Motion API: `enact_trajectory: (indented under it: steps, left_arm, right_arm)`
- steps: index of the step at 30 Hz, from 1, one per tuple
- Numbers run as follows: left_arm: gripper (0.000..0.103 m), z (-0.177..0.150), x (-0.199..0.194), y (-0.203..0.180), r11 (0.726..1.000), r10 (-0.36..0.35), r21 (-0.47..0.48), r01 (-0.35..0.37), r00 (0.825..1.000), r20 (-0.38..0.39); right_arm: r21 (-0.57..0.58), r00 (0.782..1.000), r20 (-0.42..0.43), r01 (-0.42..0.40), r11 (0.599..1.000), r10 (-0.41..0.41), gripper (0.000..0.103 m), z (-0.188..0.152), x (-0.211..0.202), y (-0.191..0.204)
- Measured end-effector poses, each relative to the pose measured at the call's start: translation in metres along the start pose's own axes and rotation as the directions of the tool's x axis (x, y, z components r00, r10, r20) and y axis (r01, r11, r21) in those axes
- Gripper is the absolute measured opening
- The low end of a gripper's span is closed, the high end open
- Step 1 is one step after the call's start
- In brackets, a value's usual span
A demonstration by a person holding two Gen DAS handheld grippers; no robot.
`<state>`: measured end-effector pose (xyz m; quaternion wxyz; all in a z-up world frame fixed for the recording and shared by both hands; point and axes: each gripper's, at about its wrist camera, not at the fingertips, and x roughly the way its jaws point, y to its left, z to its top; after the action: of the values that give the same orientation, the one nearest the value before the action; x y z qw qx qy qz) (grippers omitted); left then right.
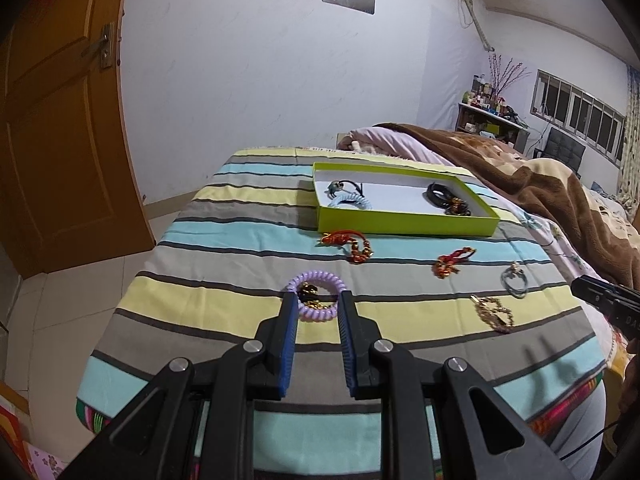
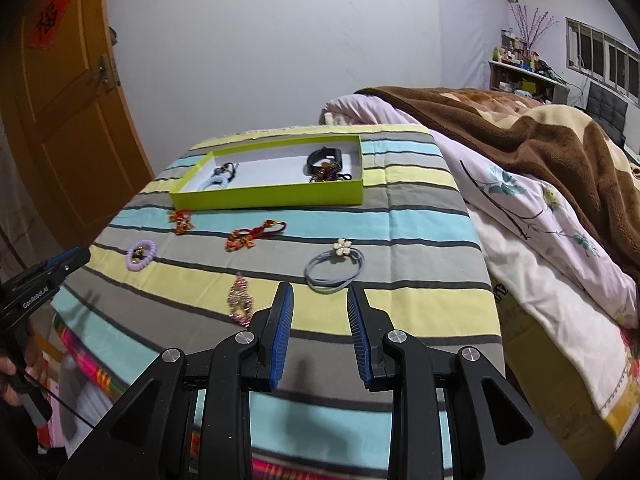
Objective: Organize jewelry
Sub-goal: 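Grasp the white-flower grey hair tie with the right tool while the left tool grasps the purple coil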
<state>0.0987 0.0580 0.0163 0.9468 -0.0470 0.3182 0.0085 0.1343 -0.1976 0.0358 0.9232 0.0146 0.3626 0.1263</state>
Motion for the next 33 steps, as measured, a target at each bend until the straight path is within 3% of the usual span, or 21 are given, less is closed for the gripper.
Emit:
enact_trajectory:
  steps: [16, 33]
  left_arm:
    - [0.021, 0.005, 0.068, 0.013, 0.999, 0.031, -0.007, -0.032, 0.992, -0.12]
    - [0.019, 0.016, 0.086, 0.007, 1.0, 0.02, 0.012, -0.019, 0.991, -0.131]
  right_arm:
    - [-0.016, 0.995, -0.095, 0.019, 1.0, -0.021, 0.029, 0.017, 0.069, -0.022]
    - [-0.091, 0.985, -0.173, 0.0, 0.996, -0.016, 0.033, 0.026, 0.103, -0.017]
